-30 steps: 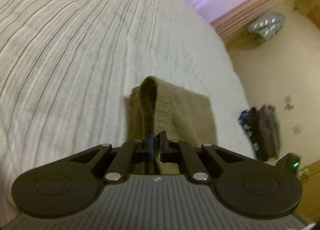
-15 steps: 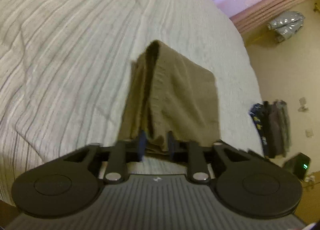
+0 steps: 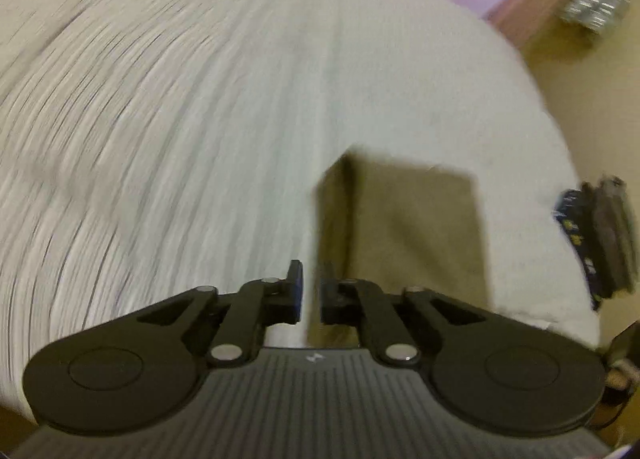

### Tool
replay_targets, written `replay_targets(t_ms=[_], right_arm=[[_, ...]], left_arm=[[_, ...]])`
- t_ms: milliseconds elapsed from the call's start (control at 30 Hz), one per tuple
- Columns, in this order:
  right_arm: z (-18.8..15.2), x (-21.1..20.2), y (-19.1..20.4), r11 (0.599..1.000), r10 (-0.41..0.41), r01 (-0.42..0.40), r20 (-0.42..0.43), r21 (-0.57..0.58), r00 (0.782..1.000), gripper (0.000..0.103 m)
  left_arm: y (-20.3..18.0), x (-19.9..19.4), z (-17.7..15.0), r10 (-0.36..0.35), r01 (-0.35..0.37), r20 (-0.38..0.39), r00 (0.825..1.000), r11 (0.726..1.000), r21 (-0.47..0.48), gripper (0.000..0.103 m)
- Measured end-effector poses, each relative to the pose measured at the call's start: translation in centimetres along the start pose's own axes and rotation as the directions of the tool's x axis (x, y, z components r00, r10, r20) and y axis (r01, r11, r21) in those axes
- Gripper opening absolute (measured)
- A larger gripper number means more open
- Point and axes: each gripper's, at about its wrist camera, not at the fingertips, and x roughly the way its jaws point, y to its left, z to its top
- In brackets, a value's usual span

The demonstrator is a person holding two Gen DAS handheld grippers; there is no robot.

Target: Fold clothes

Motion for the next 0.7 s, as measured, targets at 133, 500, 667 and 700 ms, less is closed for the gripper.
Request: replay_targets(t_ms=[133,500,667,700], right_arm=[[-0.9,-0.7,-1.2,0.976,-0.002,-0.006,0.038,0.217,0.999,0.062],[-5.9,-1.4,1.2,0.807,-0.223,0.045,0.234,0.589,0.946,0.062],[-7.4,-2.9,1.5,0.643,-0.296,-0.047,0.304,0.764,0.905,0.062],[-7.7,-2.8,1.1,0.587,-0.297,-0.083,0.310,0.805,0.903,0.062]], left_arm=[[-0.7,3.6,4.4,-0.088,0.094,-0.068,0.994,0.991,0.097,0.043],[1.8,10.3,13.6,-0.146,0.227,-0.306,0.941,0.941,0.250,0.007],[-1.7,11.2,18.9,-0.213,0.330,-0.347,0.913,0.886,0.326,0.030],[-3.2,12.1,19.7,-0.231,0.359,-0.364,0.902,0.870,0.337,0.033]])
